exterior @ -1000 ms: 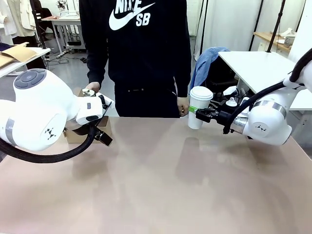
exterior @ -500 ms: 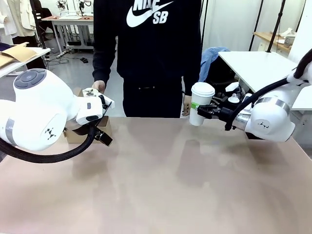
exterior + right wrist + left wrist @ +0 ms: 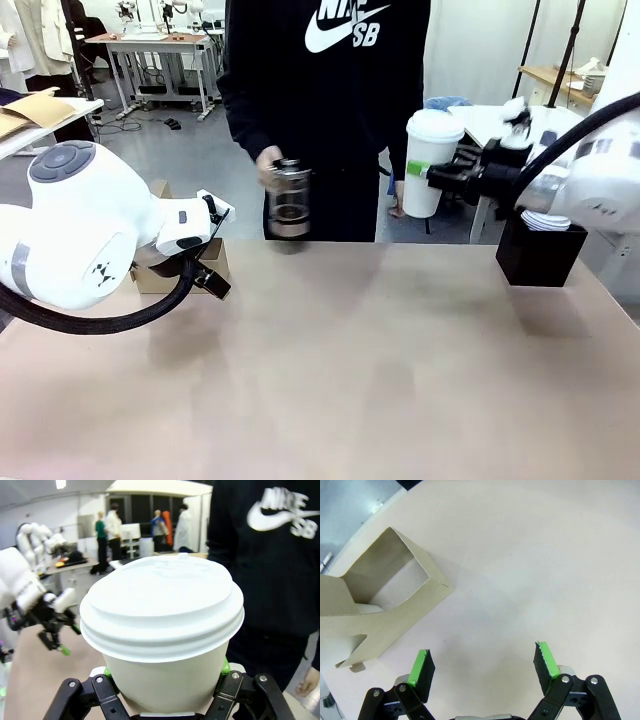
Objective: Pour a drink into a cup and package it in a carrier.
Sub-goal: When a person places the Paper Cup Lid on the 600 ml Paper Cup , lift the 600 ml Paper Cup, then position the Cup Carrier in the center of the table.
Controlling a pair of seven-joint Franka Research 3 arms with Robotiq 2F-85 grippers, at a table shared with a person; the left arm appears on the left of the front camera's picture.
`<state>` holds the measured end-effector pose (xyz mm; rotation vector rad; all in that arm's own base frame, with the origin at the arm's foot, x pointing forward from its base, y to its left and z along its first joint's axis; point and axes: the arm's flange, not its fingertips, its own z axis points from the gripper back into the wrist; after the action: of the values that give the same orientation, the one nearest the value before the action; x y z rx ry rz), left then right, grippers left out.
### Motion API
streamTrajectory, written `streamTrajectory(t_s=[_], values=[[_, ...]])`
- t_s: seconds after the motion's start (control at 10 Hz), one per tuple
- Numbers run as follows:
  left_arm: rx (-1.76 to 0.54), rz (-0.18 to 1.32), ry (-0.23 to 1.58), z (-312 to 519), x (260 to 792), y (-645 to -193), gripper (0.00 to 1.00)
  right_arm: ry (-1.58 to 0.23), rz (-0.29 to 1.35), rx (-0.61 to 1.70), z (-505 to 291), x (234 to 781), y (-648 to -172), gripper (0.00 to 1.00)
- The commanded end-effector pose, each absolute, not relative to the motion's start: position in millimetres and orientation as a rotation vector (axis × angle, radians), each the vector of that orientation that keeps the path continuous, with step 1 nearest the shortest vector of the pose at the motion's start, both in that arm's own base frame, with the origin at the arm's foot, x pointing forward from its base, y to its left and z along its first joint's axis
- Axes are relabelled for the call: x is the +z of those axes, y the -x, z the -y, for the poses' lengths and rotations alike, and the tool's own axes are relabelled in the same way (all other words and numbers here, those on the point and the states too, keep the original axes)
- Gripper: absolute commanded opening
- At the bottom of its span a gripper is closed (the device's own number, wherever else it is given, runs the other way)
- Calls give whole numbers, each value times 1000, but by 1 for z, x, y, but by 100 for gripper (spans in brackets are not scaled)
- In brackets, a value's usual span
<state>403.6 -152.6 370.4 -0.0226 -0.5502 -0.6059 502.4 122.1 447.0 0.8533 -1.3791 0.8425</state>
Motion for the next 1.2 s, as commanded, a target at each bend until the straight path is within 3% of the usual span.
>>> streamTrajectory(t_s=[0.0,0.4,0.6,0.7,1.1], values=[[-604,550,25,152,370,-404,100,-892,1287,906,-118,501,-468,80],[-604,550,25,152,370,-404,100,-915,1264,911,-124,544,-433,80],[-604,550,25,152,370,-404,100,-1024,1257,891,-123,543,-434,80],[-604,550,25,152,370,-404,100,-906,1286,922,-126,548,-434,80],[-604,550,25,152,370,-404,100,-906,1286,922,-126,548,-434,80]])
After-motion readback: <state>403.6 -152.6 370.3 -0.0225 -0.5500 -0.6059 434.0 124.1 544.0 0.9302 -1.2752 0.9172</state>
